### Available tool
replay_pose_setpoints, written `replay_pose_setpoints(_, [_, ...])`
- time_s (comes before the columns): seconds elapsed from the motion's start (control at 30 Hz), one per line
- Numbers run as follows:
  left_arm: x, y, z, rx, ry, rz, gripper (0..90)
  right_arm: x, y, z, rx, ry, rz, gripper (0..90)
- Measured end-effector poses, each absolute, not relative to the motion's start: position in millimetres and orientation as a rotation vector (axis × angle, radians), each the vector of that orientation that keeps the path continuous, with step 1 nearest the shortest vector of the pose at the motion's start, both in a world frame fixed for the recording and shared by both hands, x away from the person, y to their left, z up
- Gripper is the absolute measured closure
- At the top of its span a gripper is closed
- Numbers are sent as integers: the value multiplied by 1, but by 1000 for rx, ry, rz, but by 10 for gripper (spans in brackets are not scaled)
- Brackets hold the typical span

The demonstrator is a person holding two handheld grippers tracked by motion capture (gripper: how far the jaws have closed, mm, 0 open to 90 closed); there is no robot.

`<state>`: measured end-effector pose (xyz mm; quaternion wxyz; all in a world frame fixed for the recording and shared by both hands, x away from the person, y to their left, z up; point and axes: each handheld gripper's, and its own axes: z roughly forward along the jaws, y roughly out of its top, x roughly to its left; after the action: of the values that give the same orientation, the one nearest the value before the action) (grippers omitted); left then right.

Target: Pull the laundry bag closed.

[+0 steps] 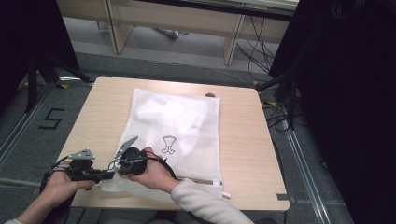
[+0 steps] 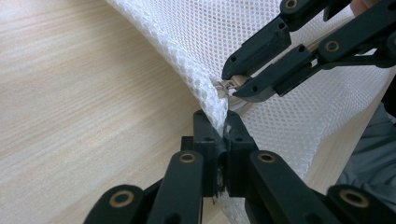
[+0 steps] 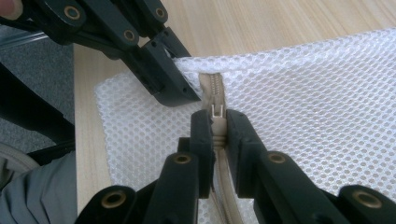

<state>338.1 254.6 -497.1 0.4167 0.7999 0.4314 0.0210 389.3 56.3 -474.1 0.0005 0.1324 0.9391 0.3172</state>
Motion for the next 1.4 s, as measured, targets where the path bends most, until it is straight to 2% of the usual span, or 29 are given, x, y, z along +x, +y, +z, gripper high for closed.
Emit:
replay_pose_setpoints(0.37, [338, 252, -498, 2001, 1099, 81, 858, 387, 52, -475, 410, 2953, 973, 823])
replay_pose_setpoints(1.4, [338, 254, -496, 1977, 1100, 58, 858, 385, 44, -479, 428, 2980, 913, 823])
